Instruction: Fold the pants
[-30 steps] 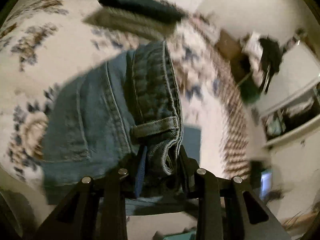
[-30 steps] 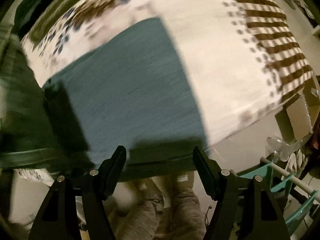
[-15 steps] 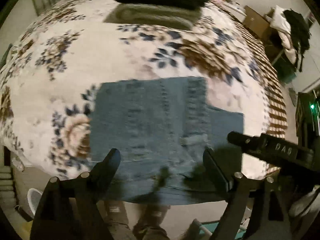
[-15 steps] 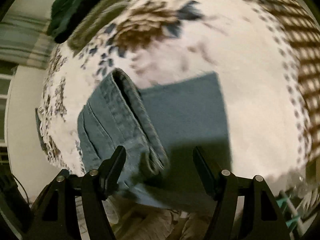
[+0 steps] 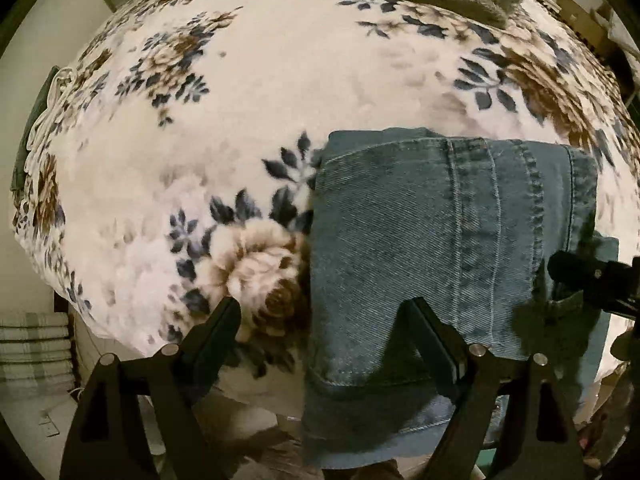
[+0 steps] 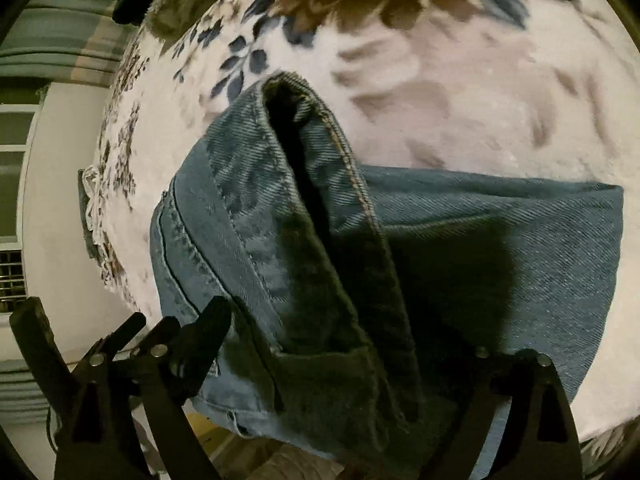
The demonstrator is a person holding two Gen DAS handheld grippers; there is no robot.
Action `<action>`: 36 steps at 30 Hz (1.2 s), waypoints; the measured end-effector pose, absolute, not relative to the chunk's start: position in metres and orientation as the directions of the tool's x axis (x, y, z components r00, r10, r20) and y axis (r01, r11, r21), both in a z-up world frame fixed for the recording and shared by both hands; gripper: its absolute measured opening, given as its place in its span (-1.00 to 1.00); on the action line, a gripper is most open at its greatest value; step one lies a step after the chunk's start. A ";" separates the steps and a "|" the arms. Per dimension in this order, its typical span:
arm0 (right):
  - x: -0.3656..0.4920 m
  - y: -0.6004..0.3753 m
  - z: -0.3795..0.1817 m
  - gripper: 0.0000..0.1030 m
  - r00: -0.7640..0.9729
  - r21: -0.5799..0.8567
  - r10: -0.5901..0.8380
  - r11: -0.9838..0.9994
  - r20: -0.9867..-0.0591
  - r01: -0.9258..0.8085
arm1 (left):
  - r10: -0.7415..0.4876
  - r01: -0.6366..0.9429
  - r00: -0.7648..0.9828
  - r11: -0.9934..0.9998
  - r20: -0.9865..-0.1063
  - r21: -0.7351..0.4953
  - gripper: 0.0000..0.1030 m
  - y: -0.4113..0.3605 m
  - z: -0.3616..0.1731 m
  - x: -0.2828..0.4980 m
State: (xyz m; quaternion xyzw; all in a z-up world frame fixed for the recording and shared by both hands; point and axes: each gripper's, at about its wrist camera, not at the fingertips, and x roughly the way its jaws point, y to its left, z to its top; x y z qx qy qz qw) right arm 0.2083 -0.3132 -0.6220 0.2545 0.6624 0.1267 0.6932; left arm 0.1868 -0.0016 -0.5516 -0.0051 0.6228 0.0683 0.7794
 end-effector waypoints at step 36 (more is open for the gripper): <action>0.086 -0.436 -0.525 -0.74 0.370 0.359 0.203 0.832 -0.907 0.424 | 0.001 -0.064 0.273 0.998 -0.962 -0.017 0.63 -0.031 -0.508 0.195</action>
